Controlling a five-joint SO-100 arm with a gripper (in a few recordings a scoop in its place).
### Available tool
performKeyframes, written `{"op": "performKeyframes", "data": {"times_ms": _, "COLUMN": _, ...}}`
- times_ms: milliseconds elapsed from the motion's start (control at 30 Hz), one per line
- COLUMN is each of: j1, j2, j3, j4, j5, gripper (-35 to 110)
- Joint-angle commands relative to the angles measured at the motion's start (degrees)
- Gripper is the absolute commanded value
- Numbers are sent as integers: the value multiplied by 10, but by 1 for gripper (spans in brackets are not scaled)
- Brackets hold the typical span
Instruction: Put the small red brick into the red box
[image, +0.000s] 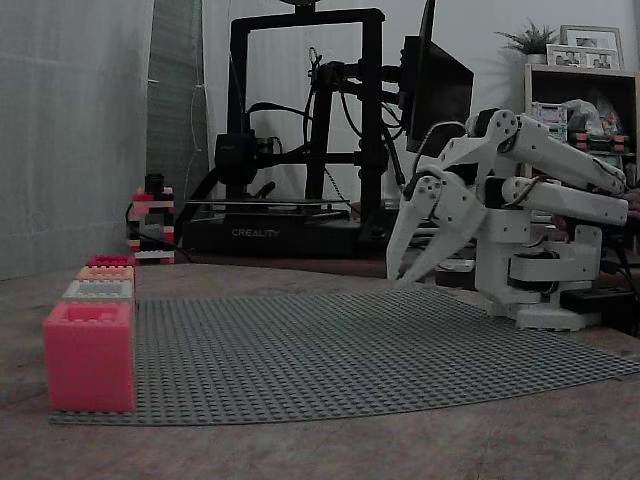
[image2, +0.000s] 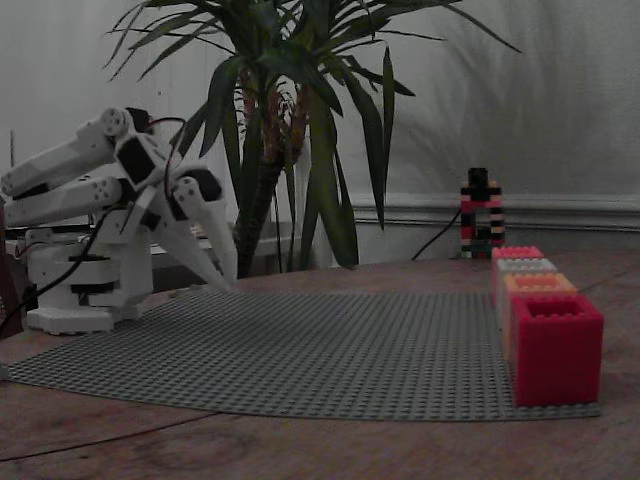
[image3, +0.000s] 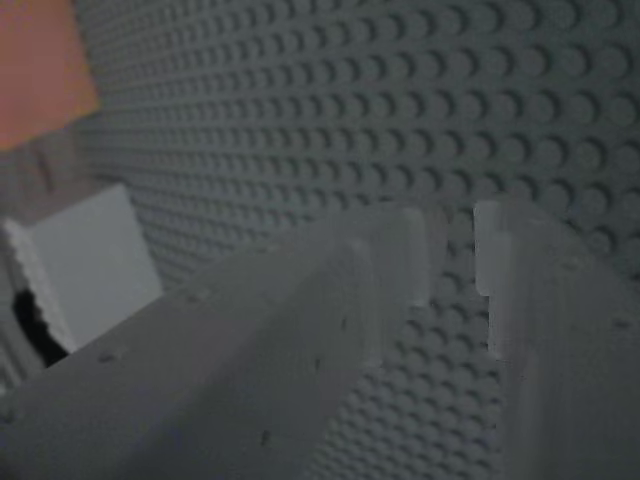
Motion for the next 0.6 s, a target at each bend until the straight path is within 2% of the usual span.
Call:
{"op": "performKeyframes", "data": {"times_ms": 0, "j1": -11, "j2": 7, "j3": 1, "j4": 12, "j5": -1, "gripper": 0}}
{"op": "performKeyframes", "data": {"times_ms": 567, "j1": -33, "j2": 7, "j3": 1, "j4": 12, "j5": 34, "gripper": 0}}
